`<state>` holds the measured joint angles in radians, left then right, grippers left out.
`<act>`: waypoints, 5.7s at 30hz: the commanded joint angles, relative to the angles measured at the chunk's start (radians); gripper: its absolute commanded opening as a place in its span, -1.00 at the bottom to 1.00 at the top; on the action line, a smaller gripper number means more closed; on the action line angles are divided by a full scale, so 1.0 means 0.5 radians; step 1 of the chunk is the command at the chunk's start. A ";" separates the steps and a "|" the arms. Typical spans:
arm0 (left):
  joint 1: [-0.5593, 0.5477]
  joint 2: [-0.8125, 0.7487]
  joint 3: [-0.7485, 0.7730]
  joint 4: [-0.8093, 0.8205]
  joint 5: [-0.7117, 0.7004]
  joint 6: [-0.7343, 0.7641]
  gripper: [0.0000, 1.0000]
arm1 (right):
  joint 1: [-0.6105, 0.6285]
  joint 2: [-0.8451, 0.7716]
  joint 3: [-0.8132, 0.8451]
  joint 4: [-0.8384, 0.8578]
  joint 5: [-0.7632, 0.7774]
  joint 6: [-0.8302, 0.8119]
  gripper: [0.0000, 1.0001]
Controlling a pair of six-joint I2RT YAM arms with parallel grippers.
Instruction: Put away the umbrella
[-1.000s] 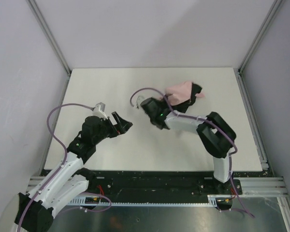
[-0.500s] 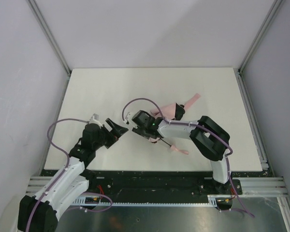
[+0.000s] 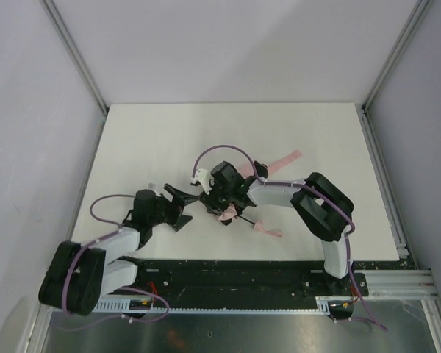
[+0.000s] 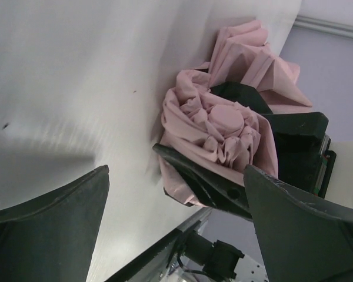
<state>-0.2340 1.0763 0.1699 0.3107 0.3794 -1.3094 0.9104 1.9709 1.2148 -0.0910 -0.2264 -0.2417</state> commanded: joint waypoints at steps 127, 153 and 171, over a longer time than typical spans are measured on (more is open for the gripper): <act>-0.434 1.504 -0.191 2.083 -0.243 0.359 -1.00 | -0.581 -0.816 -0.150 0.018 0.025 1.988 -1.00; -0.434 1.503 -0.185 2.101 -0.212 0.331 -1.00 | -0.096 -1.459 -0.410 -0.391 1.025 2.706 0.98; -0.434 1.519 -0.190 2.104 -0.204 0.322 -1.00 | 0.366 -0.062 1.268 -1.903 2.189 2.990 0.15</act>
<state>-0.4408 1.8248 0.0925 1.4197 0.2924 -1.2633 1.0737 1.8622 1.7252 -0.8223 0.6949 1.2255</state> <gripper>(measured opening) 0.384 0.614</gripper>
